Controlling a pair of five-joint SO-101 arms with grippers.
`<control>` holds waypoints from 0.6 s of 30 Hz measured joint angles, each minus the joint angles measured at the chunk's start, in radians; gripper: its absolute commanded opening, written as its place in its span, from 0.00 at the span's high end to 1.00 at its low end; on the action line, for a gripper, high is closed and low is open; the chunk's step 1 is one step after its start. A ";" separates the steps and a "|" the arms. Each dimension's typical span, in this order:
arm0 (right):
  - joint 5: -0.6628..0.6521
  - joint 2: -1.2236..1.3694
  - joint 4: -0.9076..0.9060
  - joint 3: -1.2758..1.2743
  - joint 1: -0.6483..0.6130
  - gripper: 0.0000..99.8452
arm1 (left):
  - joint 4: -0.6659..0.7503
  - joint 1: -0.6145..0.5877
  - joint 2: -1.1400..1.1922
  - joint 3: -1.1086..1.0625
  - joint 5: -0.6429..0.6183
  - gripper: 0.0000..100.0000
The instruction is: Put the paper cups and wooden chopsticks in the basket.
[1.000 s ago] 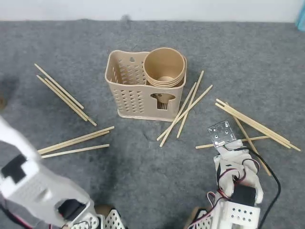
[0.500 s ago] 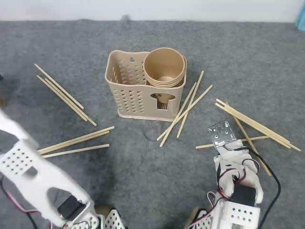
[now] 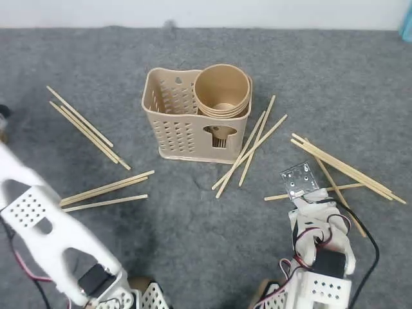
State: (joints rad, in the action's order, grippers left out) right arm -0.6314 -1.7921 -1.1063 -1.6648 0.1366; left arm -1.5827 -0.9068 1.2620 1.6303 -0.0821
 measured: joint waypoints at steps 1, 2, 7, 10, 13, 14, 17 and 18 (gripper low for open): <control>0.000 0.000 0.000 0.000 0.000 0.99 | -0.008 0.003 -0.002 0.005 0.000 0.94; 0.000 0.000 0.000 0.000 0.000 0.99 | -0.014 0.006 0.000 0.005 0.000 1.00; 0.000 0.000 0.000 0.000 0.000 0.99 | -0.061 0.017 -0.020 0.005 0.000 0.99; 0.000 0.000 0.000 0.000 0.000 0.99 | -0.109 0.031 -0.046 0.005 -0.005 0.99; 0.000 0.000 0.000 0.000 0.000 0.99 | -0.132 0.040 -0.083 0.005 -0.005 0.99; 0.000 0.000 0.000 0.000 0.000 0.99 | -0.135 0.041 -0.097 0.005 -0.005 0.99; 0.000 0.000 0.000 0.000 0.000 0.99 | -0.140 0.044 -0.137 0.005 -0.005 0.99; 0.000 0.000 0.000 0.000 0.000 0.99 | -0.140 0.044 -0.150 0.005 -0.005 0.99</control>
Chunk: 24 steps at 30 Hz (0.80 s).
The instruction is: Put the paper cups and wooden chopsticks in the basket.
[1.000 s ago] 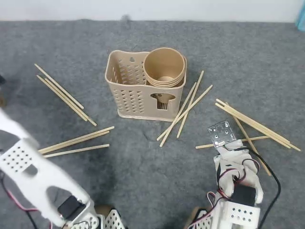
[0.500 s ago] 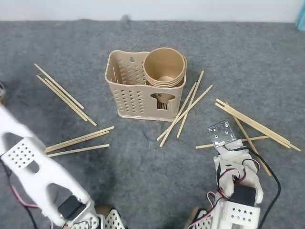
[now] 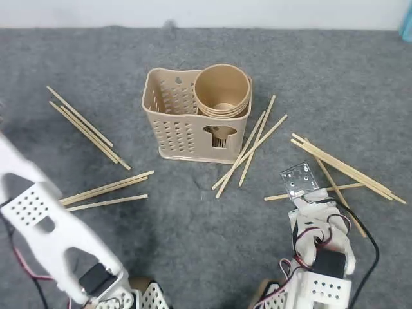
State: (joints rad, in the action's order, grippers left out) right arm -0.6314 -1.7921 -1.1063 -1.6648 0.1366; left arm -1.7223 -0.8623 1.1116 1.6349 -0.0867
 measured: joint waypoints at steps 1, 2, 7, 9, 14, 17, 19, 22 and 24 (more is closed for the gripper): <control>0.000 0.000 0.000 0.000 0.000 0.99 | 0.000 0.000 -0.012 0.000 0.000 0.99; 0.000 0.000 0.000 0.000 0.000 0.99 | 0.000 0.000 -0.026 0.000 0.000 0.99; 0.000 0.000 0.000 0.000 0.000 0.99 | 0.000 -0.005 -0.124 0.000 0.000 0.99; 0.000 0.000 0.000 0.000 0.000 0.99 | 0.000 -0.006 -0.166 0.000 0.000 0.99; 0.000 0.000 0.000 0.000 0.000 0.99 | 0.000 -0.012 -0.287 -0.074 0.000 0.99; 0.000 0.000 0.000 0.000 0.000 0.99 | 0.000 -0.012 -0.404 -0.244 0.002 0.99; 0.000 0.000 0.000 0.000 0.000 0.99 | 0.000 -0.006 -0.502 -0.394 0.000 0.99; 0.000 0.000 0.000 0.000 0.000 0.99 | 0.000 0.034 -0.664 -0.628 0.000 0.99; 0.000 0.000 0.000 0.000 0.002 0.99 | 0.000 0.078 -0.773 -0.764 -0.002 0.99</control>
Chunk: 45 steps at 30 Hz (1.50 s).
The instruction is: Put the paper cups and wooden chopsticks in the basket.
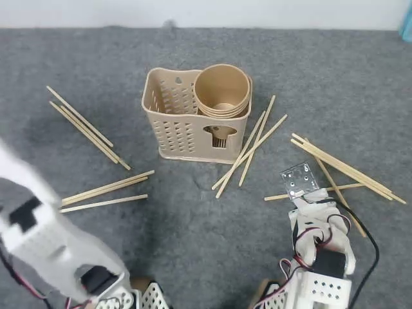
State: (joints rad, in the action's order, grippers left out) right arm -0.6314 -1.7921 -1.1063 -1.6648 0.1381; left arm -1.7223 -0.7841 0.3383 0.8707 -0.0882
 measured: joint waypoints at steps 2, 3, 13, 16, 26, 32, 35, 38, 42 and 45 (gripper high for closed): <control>0.000 0.000 0.000 0.000 0.002 0.99 | 0.000 0.057 -0.106 -0.103 0.000 0.99; 0.000 0.000 0.000 0.000 0.000 0.99 | 0.000 0.091 -0.155 -0.149 0.000 0.99; 0.000 0.000 0.000 0.000 0.000 0.99 | -0.002 0.486 -0.543 -0.247 -0.117 0.99; 0.000 0.000 0.000 0.000 0.000 0.99 | -0.002 0.629 -0.603 -0.193 -0.172 0.99; 0.000 0.000 0.000 0.000 0.000 0.99 | 0.014 1.117 -0.634 -0.040 -0.267 0.99; 0.000 0.000 0.000 0.000 0.000 0.99 | 0.075 1.189 -0.577 -0.084 -0.270 0.99; 0.000 0.000 0.000 0.000 0.000 0.99 | 0.114 1.211 -0.535 -0.087 -0.253 0.99; 0.000 0.000 0.000 0.000 0.000 0.99 | 0.121 1.227 -0.496 -0.087 -0.212 0.99; 0.000 0.000 0.000 0.000 0.000 0.99 | 0.121 1.234 -0.431 -0.087 -0.147 0.99; 0.000 0.000 0.000 0.000 0.000 0.99 | 0.109 1.234 -0.397 -0.087 -0.109 0.99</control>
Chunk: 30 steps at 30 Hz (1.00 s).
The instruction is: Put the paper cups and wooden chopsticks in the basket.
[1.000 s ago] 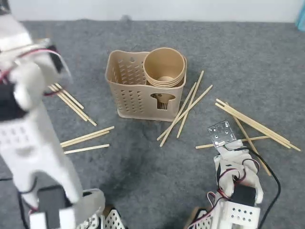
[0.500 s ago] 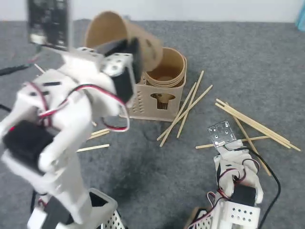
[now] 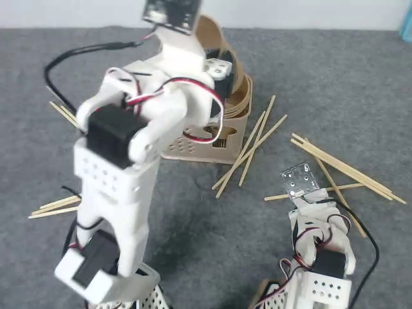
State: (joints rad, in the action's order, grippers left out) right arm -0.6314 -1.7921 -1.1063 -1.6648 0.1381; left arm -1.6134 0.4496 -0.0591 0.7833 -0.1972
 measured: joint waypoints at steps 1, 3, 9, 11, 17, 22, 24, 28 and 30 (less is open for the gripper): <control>0.000 0.000 0.000 0.000 0.000 0.99 | 0.000 0.000 0.009 0.000 0.011 0.99; 0.000 0.000 0.000 0.000 0.000 0.99 | 0.000 0.000 0.031 0.000 0.026 0.99; 0.000 0.000 0.000 0.000 0.000 0.99 | 0.000 0.000 0.092 -0.002 0.041 0.99; 0.000 0.000 0.000 0.000 0.000 0.99 | 0.000 0.000 0.107 -0.002 0.041 0.99; 0.000 0.000 0.000 0.000 0.000 0.99 | -0.014 0.000 0.117 -0.002 0.054 0.99; 0.000 0.000 0.000 0.000 0.000 0.99 | -0.051 0.000 0.117 -0.002 0.193 0.99; 0.000 0.000 0.000 0.000 0.000 0.99 | -0.060 0.000 0.117 -0.002 0.258 0.99; 0.000 0.000 0.000 0.000 0.000 0.99 | -0.075 0.000 0.117 -0.002 0.290 0.90; 0.000 0.000 0.000 0.000 0.000 0.99 | -0.077 0.000 0.117 0.000 0.293 0.83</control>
State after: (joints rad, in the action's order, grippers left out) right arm -0.6314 -1.7921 -1.1063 -1.6648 0.1381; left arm -1.6901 0.4496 0.0575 0.7833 0.0959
